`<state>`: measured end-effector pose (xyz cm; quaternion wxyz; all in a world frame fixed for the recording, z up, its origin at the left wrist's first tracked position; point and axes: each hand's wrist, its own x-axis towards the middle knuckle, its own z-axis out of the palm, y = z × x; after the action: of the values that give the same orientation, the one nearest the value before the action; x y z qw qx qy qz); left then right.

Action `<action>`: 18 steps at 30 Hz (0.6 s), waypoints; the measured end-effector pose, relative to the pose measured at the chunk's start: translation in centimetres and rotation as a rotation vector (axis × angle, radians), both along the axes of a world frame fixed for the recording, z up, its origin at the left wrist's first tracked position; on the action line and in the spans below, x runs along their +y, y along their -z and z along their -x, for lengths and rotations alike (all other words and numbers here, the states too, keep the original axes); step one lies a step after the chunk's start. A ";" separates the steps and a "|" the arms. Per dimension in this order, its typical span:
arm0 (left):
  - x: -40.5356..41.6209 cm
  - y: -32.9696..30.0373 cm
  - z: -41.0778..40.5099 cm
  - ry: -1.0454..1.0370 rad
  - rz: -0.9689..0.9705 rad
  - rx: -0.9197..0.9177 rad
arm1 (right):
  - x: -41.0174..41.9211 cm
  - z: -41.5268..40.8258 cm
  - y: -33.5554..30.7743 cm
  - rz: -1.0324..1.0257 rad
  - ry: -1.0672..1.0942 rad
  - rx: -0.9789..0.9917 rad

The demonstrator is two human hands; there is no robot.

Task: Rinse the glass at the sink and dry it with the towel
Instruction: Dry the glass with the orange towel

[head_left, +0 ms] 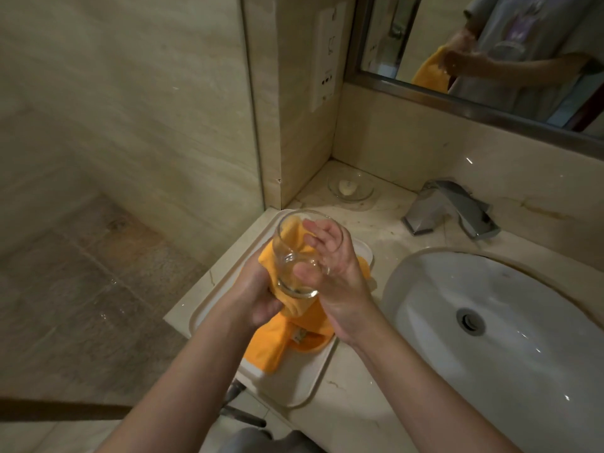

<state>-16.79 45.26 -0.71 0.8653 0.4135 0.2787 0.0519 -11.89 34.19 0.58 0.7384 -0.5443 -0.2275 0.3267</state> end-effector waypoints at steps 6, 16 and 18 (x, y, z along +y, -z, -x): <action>0.4 -0.4 -0.2 -0.003 0.173 -0.120 | 0.9 -0.2 -0.7 0.161 0.061 -0.158; -1.8 -0.8 -0.2 -0.145 -0.284 -0.073 | 0.8 0.3 -1.2 0.203 0.196 -0.043; -2.1 -0.2 0.0 -0.094 -0.308 -0.107 | 0.6 -0.3 -1.3 0.183 0.179 -0.058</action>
<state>-16.83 43.20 -0.47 0.8019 0.5244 0.2399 0.1563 -11.61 34.77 1.91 0.7052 -0.6366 -0.1683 0.2630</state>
